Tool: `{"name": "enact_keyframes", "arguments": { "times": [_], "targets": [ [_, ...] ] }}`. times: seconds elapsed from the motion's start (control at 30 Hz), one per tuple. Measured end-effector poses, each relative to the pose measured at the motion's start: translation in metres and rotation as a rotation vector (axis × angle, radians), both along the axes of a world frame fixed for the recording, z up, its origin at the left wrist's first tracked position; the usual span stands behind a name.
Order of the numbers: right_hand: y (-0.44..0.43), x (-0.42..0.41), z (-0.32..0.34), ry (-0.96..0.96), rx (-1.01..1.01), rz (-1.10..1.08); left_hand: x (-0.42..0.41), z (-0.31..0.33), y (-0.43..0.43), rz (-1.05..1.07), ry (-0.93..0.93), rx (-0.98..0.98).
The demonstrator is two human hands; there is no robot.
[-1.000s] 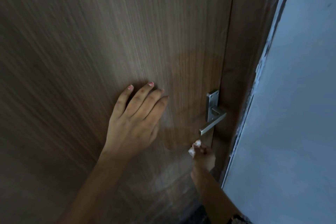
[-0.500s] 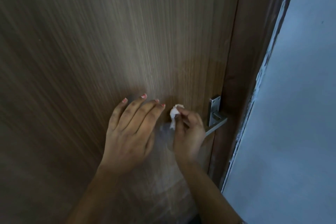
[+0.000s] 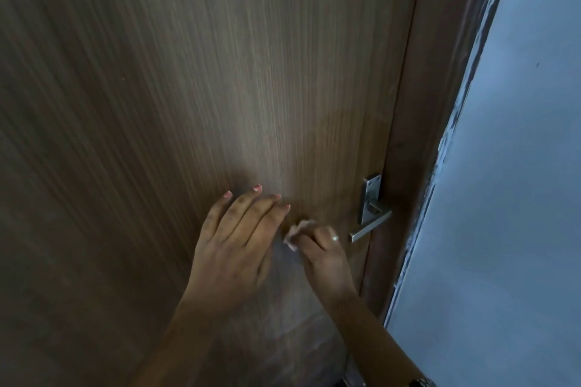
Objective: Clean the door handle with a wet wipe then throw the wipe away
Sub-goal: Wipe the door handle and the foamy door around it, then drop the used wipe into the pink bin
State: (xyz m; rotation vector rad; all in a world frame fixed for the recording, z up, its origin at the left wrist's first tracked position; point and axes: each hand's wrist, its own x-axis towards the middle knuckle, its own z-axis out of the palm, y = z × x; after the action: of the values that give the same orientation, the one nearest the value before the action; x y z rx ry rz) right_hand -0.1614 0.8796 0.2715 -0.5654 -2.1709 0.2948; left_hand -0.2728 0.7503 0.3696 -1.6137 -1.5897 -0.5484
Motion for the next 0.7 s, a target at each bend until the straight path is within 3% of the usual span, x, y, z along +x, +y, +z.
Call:
{"name": "enact_keyframes", "arguments": {
  "times": [0.07, 0.13, 0.37, 0.53, 0.7],
  "targets": [
    [0.008, 0.016, -0.028, -0.259, -0.375, -0.055, 0.001, -0.006, -0.002, -0.001, 0.006, -0.031],
    [0.013, 0.033, -0.046, -0.356, -0.537, -0.114, 0.002, -0.013, -0.005, -0.009, -0.006, -0.061],
    [0.009, 0.061, -0.042, 0.209, -0.761, -0.329, 0.003, -0.033, -0.011, -0.027, -0.087, -0.224],
    [-0.002, 0.077, -0.021, 0.403, -0.568, -0.403, 0.02, -0.044, -0.005, -0.094, -0.175, -0.265],
    [-0.008, 0.105, -0.009, 0.493, -0.656, -0.439, 0.044, -0.047, 0.005, -0.175, -0.222, -0.27]
  ]
}}
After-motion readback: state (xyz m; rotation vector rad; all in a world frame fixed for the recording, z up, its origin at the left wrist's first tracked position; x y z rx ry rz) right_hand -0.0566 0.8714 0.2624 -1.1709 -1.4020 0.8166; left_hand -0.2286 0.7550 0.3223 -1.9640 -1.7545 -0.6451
